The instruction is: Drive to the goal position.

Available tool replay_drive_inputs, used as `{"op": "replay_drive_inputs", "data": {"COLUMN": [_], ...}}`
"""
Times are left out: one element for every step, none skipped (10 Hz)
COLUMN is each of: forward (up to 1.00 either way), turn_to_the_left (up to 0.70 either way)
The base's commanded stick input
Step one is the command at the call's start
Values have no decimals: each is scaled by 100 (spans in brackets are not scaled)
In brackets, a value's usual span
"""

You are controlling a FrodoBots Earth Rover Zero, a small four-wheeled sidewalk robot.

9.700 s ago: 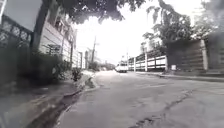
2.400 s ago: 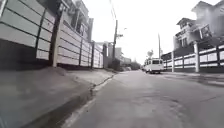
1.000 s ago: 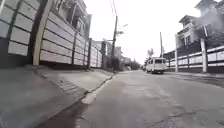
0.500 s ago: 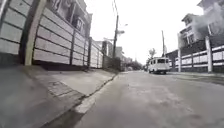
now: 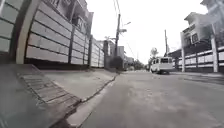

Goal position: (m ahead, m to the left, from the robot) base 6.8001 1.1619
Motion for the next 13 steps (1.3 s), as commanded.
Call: {"op": "replay_drive_inputs", "data": {"forward": [70,70,70,70,70,70,70,70,70,70,70,70,70], "turn_to_the_left": [-34,-25,0,0,0,-1,-16,-35,-20,-4,0,-2,-7]}}
